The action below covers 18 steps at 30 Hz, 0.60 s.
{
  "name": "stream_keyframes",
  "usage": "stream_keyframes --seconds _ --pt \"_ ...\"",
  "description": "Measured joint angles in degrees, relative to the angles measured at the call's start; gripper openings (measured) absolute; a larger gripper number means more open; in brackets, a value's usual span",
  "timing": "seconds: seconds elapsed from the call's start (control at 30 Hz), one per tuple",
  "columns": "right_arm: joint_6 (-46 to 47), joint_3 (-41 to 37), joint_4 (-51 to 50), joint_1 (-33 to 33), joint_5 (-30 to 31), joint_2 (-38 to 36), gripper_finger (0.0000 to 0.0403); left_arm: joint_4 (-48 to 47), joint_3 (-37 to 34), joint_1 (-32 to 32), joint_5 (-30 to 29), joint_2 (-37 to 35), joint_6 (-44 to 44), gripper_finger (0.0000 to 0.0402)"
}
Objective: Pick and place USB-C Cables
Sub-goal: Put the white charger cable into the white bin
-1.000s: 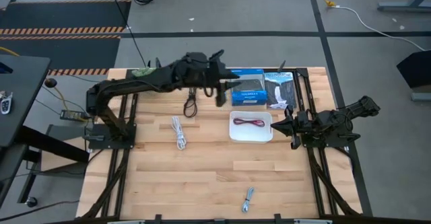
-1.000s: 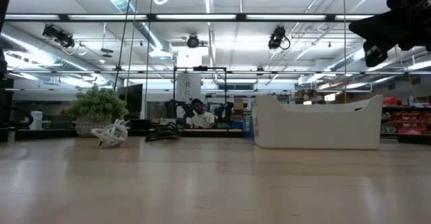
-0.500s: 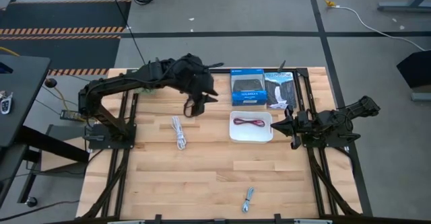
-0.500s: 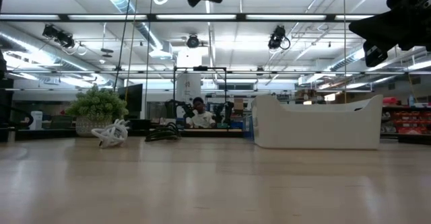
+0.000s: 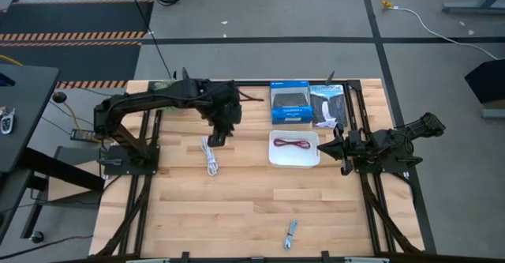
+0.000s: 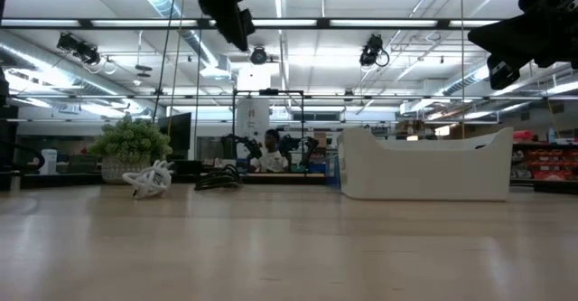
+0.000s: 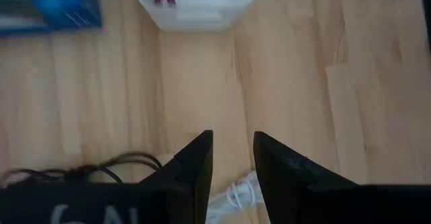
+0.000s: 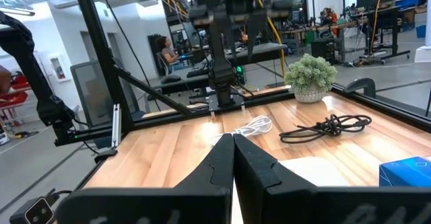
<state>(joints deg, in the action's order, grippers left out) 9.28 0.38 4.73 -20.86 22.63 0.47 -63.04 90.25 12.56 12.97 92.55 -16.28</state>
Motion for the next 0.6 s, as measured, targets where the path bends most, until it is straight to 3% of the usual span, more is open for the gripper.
stream_keyframes --seconds 0.3,0.6 --pt "0.0 0.0 -0.1 0.0 0.0 0.0 0.0014 -1.2 -7.5 -2.2 -1.7 0.0 -10.7 0.0121" --pt "0.0 0.0 -0.1 0.0 0.0 0.0 0.0014 0.7 -16.6 -5.9 -7.9 0.0 -19.9 0.0191"
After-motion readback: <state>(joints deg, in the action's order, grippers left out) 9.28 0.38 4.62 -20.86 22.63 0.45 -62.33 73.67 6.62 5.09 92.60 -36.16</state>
